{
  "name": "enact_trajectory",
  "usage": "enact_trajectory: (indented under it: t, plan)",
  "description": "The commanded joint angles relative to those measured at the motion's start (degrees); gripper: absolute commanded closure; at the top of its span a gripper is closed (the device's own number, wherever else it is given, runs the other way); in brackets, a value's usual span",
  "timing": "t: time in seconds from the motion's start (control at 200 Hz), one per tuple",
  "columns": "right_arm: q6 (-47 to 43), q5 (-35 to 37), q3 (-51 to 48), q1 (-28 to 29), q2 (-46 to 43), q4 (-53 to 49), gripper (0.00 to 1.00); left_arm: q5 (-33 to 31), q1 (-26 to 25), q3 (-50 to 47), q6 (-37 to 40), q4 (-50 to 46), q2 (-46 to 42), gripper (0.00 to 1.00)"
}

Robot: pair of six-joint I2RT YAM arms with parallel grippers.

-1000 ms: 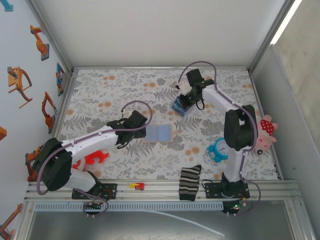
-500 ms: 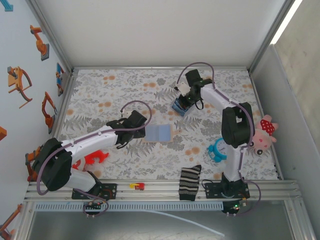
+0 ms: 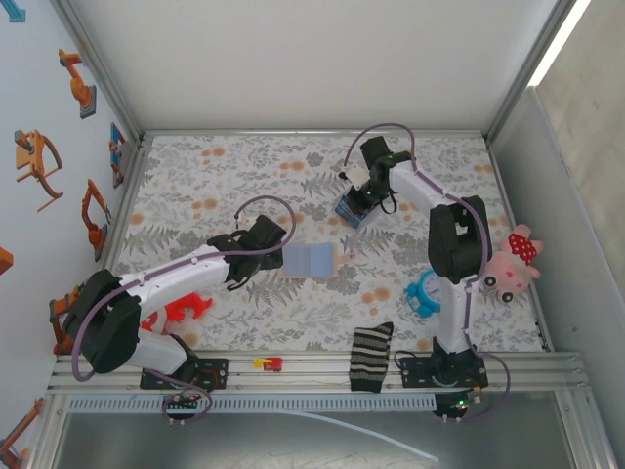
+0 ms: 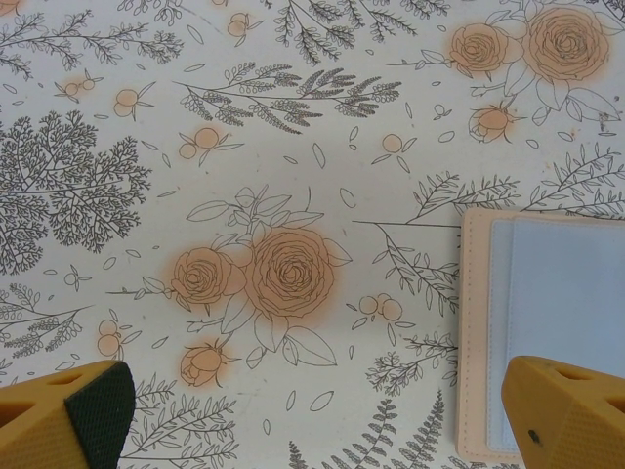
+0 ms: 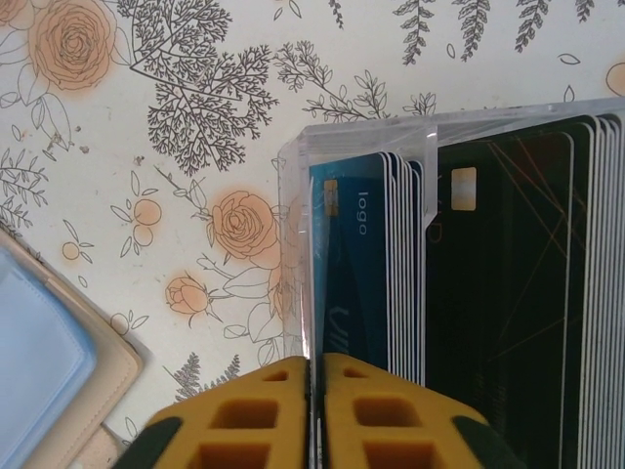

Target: Take the credit cards out of the card holder

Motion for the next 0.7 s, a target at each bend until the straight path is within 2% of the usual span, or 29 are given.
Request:
enact_trajectory:
  t: [0.0, 0.12, 0.366, 0.691]
  plan:
    - [-0.75, 0.84, 1.35, -0.05, -1.16, -2.07, 0.82, -0.94, 0.29, 0.03, -0.5, -1.61, -1.63, 0.03]
    - [-0.79, 1.56, 1.37, -0.01, -1.99, -2.08, 0.76, -1.02, 0.49, 0.07, -0.39, -1.65, -1.93, 0.03]
    - [-0.1, 1.79, 0.51, -0.04, -4.94, -1.81, 0.75, -2.14, 1.02, -0.03, -0.18, -2.48, -3.51, 0.03]
    - [4.3, 7.3, -7.26, -0.11, -15.62, 3.67, 0.64, -7.07, 3.9, -3.26, 0.66, -3.61, -11.5, 0.03]
